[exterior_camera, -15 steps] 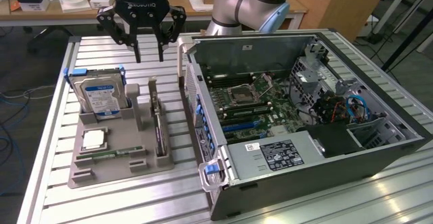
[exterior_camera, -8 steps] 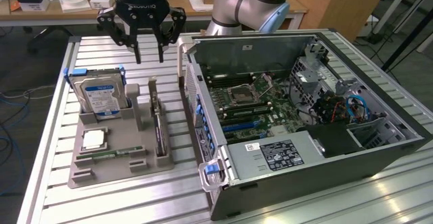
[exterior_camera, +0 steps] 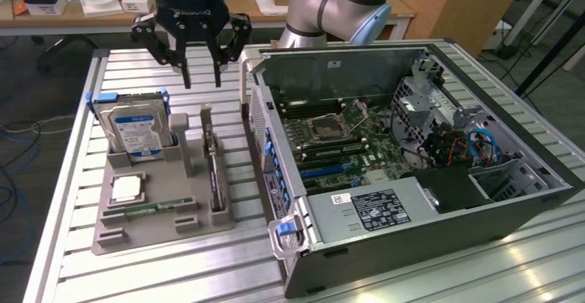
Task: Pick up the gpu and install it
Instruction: 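Pick up the gpu and move the gpu toward the slot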
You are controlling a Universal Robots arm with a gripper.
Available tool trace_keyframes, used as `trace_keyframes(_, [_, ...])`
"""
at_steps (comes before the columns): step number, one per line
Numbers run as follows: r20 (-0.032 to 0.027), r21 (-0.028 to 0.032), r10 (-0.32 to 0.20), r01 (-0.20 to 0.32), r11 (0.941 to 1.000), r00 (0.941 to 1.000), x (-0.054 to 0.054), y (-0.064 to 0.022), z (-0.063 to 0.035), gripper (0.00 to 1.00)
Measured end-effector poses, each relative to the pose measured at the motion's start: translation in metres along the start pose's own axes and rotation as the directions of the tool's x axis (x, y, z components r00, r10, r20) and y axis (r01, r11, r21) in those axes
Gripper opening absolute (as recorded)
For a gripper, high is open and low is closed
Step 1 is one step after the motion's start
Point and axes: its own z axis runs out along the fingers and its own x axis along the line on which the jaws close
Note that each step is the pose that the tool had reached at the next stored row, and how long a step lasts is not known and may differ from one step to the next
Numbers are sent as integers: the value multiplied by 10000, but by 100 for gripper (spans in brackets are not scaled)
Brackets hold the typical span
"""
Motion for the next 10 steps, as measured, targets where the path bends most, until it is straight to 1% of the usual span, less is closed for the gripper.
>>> trace_keyframes(10, [0, 0, 1, -1, 10000, 10000, 1, -3, 57, 47])
